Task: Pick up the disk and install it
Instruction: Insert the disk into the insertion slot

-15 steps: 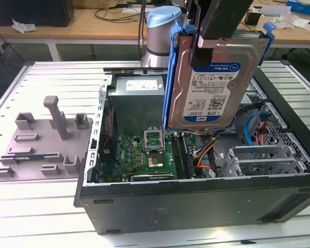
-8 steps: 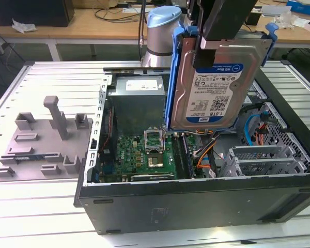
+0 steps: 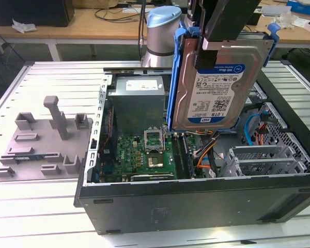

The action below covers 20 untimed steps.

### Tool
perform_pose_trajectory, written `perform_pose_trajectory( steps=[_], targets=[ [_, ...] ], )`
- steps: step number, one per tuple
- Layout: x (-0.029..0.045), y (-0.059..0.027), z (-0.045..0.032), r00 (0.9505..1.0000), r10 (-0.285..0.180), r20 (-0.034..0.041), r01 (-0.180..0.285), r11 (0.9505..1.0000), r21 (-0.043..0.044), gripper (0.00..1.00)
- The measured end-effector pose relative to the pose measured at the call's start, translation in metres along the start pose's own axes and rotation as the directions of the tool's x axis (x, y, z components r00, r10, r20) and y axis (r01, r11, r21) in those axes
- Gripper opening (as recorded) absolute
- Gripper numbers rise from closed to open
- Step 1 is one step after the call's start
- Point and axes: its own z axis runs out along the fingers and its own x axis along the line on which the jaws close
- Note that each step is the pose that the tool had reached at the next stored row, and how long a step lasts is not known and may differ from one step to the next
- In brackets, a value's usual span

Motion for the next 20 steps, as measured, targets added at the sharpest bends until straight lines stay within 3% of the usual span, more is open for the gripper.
perform_pose_trajectory(
  steps=[9, 12, 15, 20],
  targets=[
    [0.0, -0.0001, 0.0001, 1.0, 0.0, 0.0001, 0.0, 1.0, 0.0, 0.37],
    [0.0, -0.0001, 0.0003, 1.0, 0.0, 0.0038, 0.0, 1.0, 0.0001, 0.37],
    [0.0, -0.0001, 0.0009, 0.9999, 0.0, 0.0151, 0.0, 1.0, 0.0002, 0.37],
    [0.0, -0.0001, 0.0009, 0.9999, 0.0, 0.0151, 0.0, 1.0, 0.0002, 0.37]
  ],
)
